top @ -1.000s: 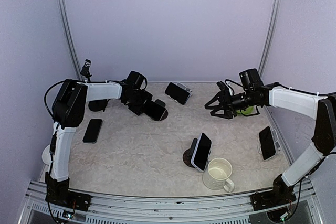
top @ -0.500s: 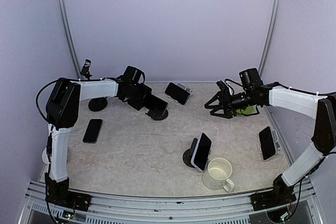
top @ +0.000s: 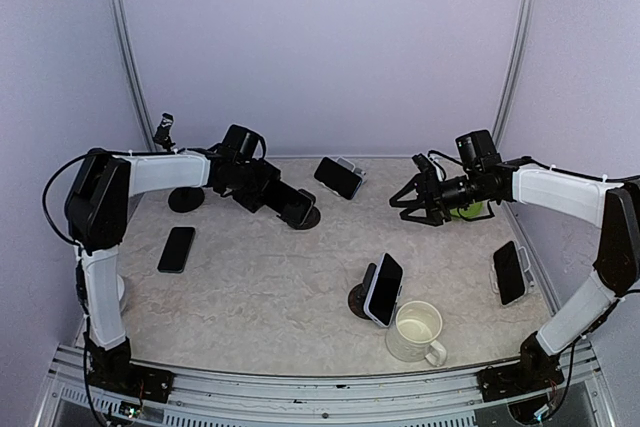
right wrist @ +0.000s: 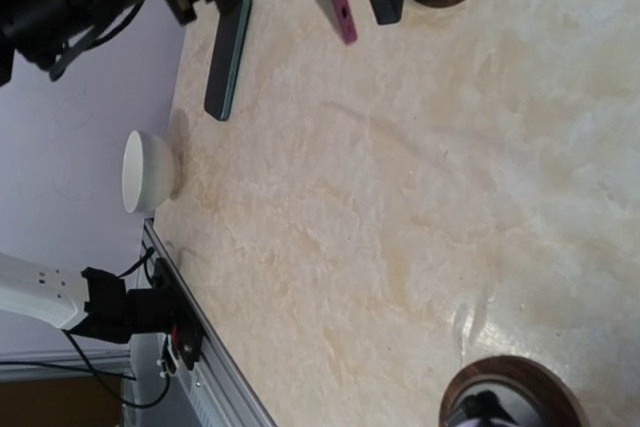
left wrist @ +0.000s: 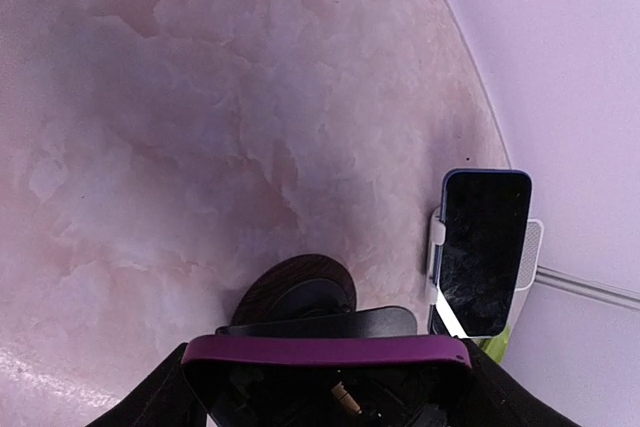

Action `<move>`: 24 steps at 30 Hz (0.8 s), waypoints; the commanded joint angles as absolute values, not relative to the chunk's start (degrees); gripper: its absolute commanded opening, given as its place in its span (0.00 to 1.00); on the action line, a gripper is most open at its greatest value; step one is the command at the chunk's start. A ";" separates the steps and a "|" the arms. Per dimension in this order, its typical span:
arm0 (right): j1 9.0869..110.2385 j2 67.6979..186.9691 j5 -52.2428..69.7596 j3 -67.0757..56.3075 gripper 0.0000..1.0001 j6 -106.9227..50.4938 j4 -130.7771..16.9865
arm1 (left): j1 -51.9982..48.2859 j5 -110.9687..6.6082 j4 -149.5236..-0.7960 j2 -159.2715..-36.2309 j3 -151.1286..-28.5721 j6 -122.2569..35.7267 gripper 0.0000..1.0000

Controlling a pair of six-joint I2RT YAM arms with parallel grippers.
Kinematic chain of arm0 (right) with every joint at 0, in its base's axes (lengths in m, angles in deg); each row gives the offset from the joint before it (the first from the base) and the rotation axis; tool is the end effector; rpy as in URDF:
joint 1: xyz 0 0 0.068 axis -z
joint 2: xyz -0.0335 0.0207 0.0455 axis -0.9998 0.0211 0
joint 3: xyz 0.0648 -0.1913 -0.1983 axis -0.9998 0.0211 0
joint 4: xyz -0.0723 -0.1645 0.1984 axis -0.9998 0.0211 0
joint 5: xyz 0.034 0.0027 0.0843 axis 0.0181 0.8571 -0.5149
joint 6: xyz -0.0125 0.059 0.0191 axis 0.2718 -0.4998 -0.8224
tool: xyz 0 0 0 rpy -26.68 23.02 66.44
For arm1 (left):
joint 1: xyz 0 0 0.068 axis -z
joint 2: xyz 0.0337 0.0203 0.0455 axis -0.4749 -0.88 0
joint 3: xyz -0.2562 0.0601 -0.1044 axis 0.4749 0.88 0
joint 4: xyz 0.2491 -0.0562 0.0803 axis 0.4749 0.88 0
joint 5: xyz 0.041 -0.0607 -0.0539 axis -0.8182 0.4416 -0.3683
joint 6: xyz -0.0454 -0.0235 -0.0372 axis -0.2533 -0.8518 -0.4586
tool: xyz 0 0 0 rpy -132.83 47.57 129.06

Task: Remove the phone from the phone stand

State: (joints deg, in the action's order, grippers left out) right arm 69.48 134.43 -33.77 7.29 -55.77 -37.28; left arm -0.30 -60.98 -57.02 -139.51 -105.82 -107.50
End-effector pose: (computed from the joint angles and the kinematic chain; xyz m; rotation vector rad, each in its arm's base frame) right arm 0.3069 0.1471 0.2601 -0.1440 2.4760 1.4682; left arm 0.4248 -0.2259 0.2015 -1.0289 2.3118 -0.8167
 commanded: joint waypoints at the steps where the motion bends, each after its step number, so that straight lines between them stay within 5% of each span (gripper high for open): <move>1: 70.02 133.05 -34.64 7.24 0.67 -55.81 -38.02 | -0.61 -61.90 -55.78 -133.24 -102.71 -103.13 0.28; 15: 70.07 132.05 -35.10 8.26 0.66 -55.18 -37.84 | 0.31 -65.24 -42.68 -124.47 -92.48 -89.66 0.21; 24: 70.07 131.27 -35.08 9.01 0.67 -54.95 -37.33 | 3.88 -74.42 -28.83 -132.82 -101.06 -74.30 0.21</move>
